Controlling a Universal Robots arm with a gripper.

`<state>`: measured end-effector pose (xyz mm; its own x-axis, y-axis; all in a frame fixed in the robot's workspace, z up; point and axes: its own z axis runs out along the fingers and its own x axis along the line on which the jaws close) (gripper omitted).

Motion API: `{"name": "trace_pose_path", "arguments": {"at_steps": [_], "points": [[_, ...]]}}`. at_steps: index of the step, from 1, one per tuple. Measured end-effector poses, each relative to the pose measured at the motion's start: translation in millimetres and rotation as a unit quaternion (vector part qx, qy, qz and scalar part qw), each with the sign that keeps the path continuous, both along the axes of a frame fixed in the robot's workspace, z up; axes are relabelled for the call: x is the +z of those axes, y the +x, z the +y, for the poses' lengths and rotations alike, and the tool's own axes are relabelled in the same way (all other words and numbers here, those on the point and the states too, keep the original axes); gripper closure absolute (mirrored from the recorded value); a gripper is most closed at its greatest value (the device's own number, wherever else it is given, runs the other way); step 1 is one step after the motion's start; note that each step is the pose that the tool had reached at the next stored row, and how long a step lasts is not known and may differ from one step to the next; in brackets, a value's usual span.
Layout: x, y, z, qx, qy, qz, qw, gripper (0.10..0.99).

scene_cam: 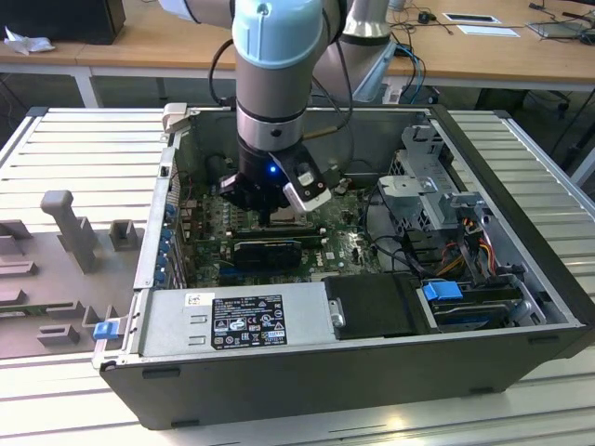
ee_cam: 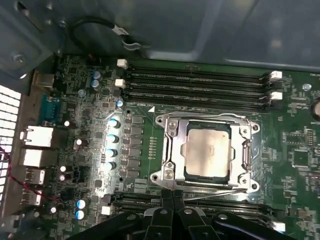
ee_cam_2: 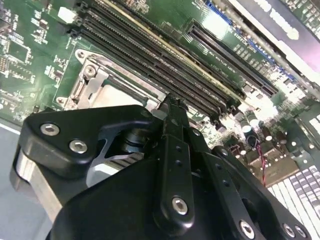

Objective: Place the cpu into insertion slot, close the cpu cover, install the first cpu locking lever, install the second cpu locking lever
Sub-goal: 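Install the second cpu locking lever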

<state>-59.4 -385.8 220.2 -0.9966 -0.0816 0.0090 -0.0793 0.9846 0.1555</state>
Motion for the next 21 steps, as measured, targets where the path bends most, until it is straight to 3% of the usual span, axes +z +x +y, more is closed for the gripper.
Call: {"name": "trace_pose_path", "arguments": {"at_steps": [2, 3, 5, 9, 11, 12, 13, 18, 19, 20, 21], "points": [[-4.9, -0.6, 0.0, 0.000, 0.0000, -0.0001, 1.0000, 0.980], [-6.3, -5.4, -0.1, 0.000, -0.0001, -0.0004, 1.0000, 0.980], [-7.5, -11.6, -1.3, 0.000, 0.0052, -0.0009, 1.0000, 0.980], [-8.8, -11.8, -3.5, 0.000, 0.0247, -0.0008, 0.9997, 0.980], [-13.2, -11.9, -7.0, 0.000, 0.0353, -0.0009, 0.9994, 0.980], [-14.4, -12.3, -8.2, 0.000, 0.0514, -0.0010, 0.9987, 0.980], [-18.3, -12.3, -10.1, 0.000, 0.0569, -0.0010, 0.9984, 0.980], [-22.3, -12.5, -10.9, 0.000, 0.0754, -0.0011, 0.9972, 0.980], [-22.2, -12.5, -10.9, 0.000, 0.0765, -0.0011, 0.9971, 0.980], [-18.6, -12.5, -11.0, 0.000, 0.0763, -0.0010, 0.9971, 0.980], [-8.8, -12.5, -11.0, 0.000, 0.0763, -0.0008, 0.9971, 0.980]]}}
